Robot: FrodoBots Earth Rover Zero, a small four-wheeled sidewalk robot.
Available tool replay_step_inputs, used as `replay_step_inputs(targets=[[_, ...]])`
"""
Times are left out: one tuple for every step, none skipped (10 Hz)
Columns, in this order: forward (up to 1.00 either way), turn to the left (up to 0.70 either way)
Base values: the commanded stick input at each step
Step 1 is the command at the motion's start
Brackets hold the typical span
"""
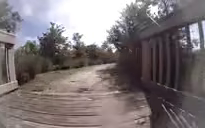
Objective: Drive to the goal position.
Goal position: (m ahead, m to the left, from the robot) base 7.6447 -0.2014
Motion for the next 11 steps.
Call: replay_step_inputs(targets=[[0.85, 0.18], [0.85, 0.0], [0.85, 0.0], [0.85, 0.0], [0.85, 0.0], [0.85, 0.0], [0.85, 0.0], [0.85, 0.0], [0.85, 0.0], [0.85, 0.0], [0.85, 0.0]])
